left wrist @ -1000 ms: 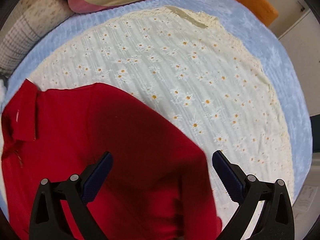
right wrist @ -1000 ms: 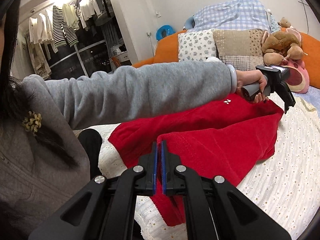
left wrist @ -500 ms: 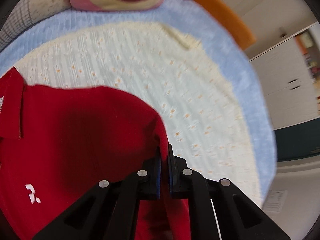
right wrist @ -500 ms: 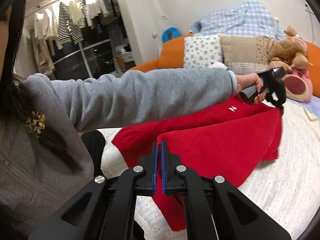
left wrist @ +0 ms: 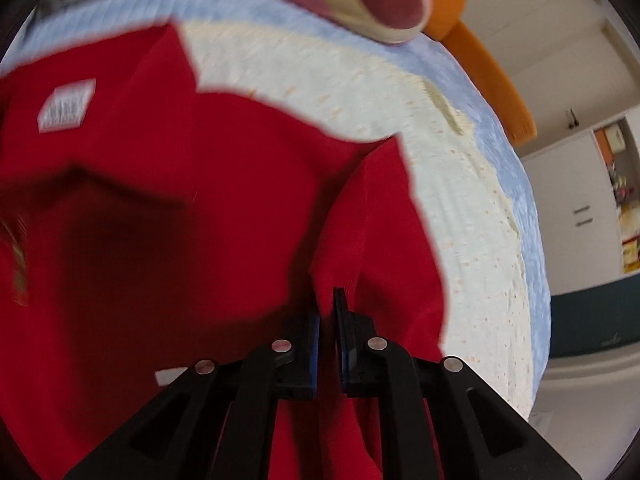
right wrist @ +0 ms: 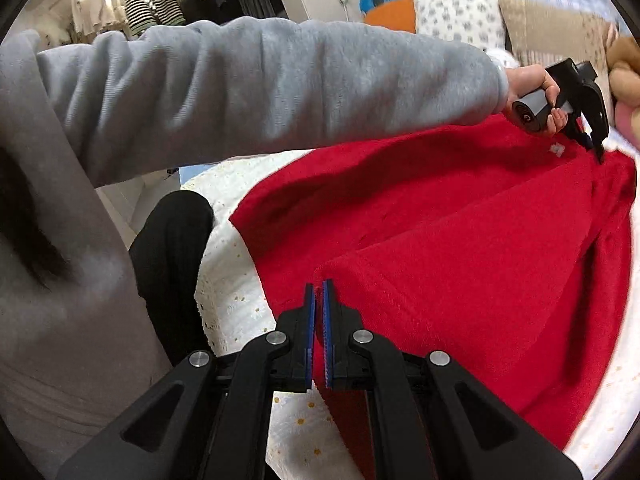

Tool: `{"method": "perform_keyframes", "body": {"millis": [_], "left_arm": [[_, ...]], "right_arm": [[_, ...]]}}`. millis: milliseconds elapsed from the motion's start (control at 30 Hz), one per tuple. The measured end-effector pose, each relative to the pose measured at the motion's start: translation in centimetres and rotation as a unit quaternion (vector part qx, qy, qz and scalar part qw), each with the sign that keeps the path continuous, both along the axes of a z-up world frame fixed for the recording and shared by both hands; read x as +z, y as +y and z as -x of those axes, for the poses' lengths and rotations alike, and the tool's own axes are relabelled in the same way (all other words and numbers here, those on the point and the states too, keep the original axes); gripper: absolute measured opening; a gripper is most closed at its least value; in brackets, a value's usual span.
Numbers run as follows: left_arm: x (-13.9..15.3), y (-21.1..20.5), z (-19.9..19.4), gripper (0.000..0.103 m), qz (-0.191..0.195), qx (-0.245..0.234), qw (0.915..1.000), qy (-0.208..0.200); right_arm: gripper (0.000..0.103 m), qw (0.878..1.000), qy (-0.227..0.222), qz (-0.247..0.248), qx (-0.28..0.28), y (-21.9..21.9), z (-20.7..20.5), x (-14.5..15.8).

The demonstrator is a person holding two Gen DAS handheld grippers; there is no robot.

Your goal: Fold large clothes

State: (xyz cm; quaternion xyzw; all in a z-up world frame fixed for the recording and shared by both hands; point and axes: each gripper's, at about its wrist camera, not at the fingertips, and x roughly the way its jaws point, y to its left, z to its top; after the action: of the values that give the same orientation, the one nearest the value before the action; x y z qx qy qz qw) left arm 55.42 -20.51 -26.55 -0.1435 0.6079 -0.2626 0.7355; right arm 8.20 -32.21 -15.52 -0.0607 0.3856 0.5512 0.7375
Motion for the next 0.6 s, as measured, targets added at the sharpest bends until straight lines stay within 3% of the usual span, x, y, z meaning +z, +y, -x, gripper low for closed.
{"method": "perform_keyframes", "body": {"millis": [67,100,133,167,200,267,300,333,367,400,433,467,500,600], "left_arm": [[-0.8,0.2,0.1,0.019,0.034,0.009,0.9994,-0.005],[-0.7,0.3,0.1,0.025,0.047,0.004,0.9989,-0.007],[-0.5,0.1,0.3,0.030,0.046,-0.002,0.9989,-0.010],[0.2,0.1,0.3,0.042,0.041,-0.008,0.9989,-0.020],[1.1,0.3,0.5,0.065,0.034,-0.008,0.9988,-0.035],[3.0,1.1,0.9,0.090,0.036,0.000,0.9975,-0.061],[3.8,1.6,0.9,0.090,0.047,0.003,0.9964,-0.071],[4.3,1.8,0.8,0.090,0.055,0.004,0.9958,-0.073],[4.7,2.0,0.6,0.090,0.058,0.008,0.9957,-0.072],[4.8,1.9,0.4,0.090,0.052,0.013,0.9961,-0.070],[4.8,1.8,0.1,0.090,0.044,0.016,0.9966,-0.067],[4.6,1.7,0.0,0.090,0.039,0.019,0.9971,-0.063],[4.3,1.4,-0.2,0.090,0.034,0.023,0.9975,-0.058],[3.0,0.6,-0.7,0.088,0.019,0.031,0.9980,-0.052]], "right_arm": [[0.014,1.000,-0.003,0.029,-0.001,0.6,0.1,-0.6],[0.025,0.999,-0.005,0.045,-0.002,0.7,0.3,-0.4],[0.052,0.999,0.002,0.044,-0.005,0.5,0.3,0.1],[0.080,0.999,0.005,0.029,-0.018,-0.2,0.2,1.0],[0.085,0.999,-0.005,-0.003,-0.043,-1.5,0.1,2.6],[0.083,0.993,-0.048,-0.066,-0.089,-5.1,-0.5,5.7],[0.082,0.986,-0.082,-0.073,-0.126,-6.8,-1.0,6.7],[0.079,0.978,-0.116,-0.064,-0.162,-7.7,-1.6,7.2],[0.069,0.964,-0.161,-0.035,-0.207,-8.6,-2.6,7.5],[0.062,0.942,-0.219,0.019,-0.255,-9.1,-4.3,7.3],[0.049,0.925,-0.249,0.057,-0.281,-9.3,-6.1,6.7],[0.040,0.916,-0.254,0.089,-0.296,-9.6,-9.0,5.6],[0.039,0.914,-0.244,0.106,-0.307,-9.7,-11.1,4.5],[0.029,0.919,-0.193,0.131,-0.318,-10.3,-17.4,0.8]]}}
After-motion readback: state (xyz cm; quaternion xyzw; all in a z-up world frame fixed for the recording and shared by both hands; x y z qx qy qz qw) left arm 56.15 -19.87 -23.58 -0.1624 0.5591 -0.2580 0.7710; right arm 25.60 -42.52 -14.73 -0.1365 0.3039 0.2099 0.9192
